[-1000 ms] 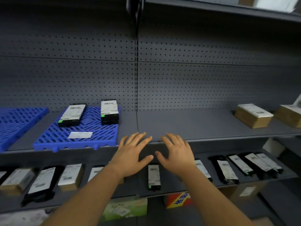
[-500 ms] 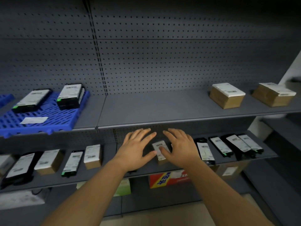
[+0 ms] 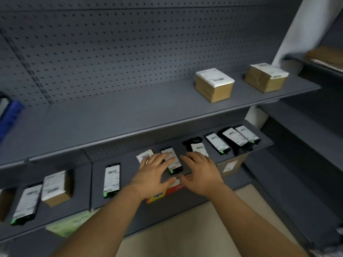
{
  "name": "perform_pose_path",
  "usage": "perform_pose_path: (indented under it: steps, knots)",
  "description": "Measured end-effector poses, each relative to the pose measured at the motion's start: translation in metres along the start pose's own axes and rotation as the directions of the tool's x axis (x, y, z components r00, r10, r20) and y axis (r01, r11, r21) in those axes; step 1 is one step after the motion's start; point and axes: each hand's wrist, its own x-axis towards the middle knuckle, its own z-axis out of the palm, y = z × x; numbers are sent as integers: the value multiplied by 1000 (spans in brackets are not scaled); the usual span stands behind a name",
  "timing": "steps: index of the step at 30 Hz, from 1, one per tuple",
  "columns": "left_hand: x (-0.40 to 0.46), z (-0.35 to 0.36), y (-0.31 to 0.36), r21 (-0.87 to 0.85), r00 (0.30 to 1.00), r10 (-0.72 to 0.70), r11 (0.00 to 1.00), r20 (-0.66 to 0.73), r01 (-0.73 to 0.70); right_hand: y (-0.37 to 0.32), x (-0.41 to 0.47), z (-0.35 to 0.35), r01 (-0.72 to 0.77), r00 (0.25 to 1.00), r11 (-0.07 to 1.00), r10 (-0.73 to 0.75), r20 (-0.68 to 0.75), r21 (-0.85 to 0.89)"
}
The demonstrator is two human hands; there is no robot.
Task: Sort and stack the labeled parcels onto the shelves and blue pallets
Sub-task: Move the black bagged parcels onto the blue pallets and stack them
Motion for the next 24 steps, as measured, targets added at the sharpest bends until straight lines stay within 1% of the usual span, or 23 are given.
perform_pose_path:
  steps: [8,12,17,20,24]
  knots:
    - [97,40,14,-81,997,75,994,33,-73,72,20,8,-136,990,990,137,33,-27]
    - [132,54,24,-78,993,108,992,54,-104,107,28,15,-174,984,984,175,25,-38]
    - [169,65,45,-86,992,110,991,64,-104,159,40,12,-171,985,985,172,13,-16]
    - [196,80,62,-93,994,106,990,39,-102,197,46,12,-149,989,989,149,-8,13]
    - [235,97,100,-88,998,51,995,42,-47,261,48,14,-118,993,992,120,-19,51]
